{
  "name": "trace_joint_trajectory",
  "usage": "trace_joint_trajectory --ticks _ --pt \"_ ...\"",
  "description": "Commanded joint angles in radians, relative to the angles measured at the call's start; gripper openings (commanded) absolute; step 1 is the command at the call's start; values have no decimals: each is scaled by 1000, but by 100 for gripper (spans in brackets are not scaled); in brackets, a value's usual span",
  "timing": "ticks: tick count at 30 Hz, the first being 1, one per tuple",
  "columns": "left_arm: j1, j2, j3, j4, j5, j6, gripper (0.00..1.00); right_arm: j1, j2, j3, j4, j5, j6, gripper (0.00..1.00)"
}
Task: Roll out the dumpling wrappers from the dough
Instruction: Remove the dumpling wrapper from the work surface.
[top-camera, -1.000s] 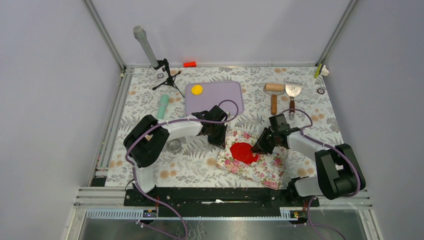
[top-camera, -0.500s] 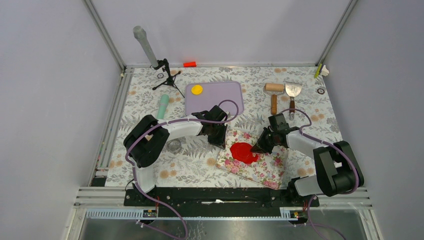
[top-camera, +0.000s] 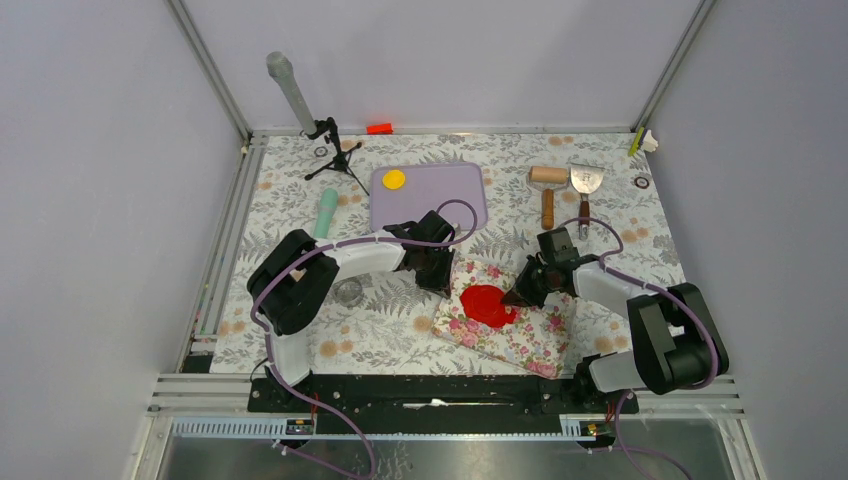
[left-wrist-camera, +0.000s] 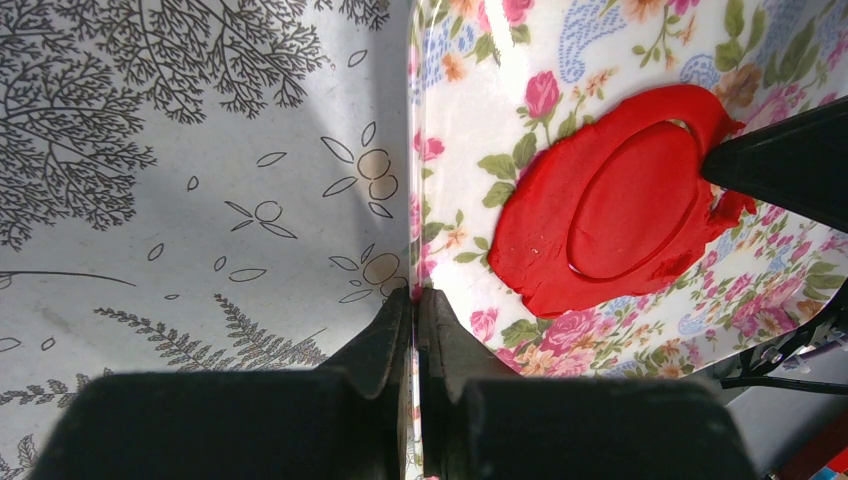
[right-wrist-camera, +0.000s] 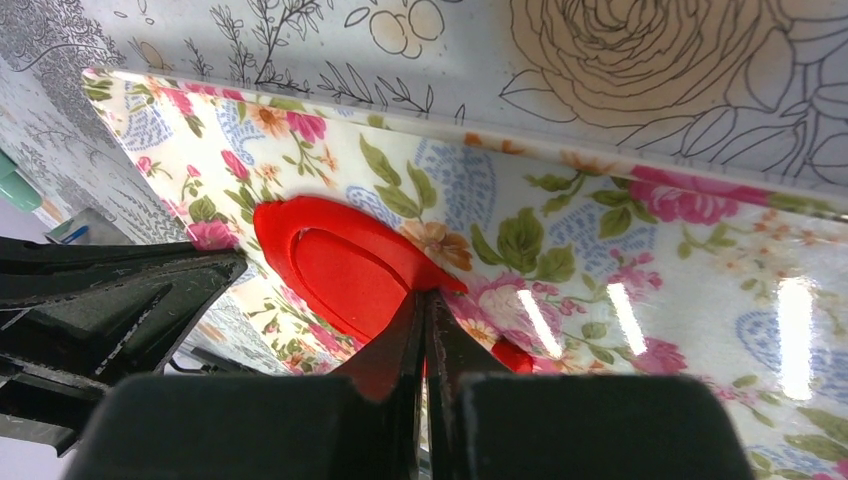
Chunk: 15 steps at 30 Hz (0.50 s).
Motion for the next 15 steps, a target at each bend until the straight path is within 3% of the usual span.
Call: trace_joint_trajectory --ticks 1,15 --pt "1 93 -57 -112 -98 48 0 4 2 -44 -94 70 -48 1" --pt "1 109 -50 -114 -101 44 0 4 -36 -85 -88 36 -45 0"
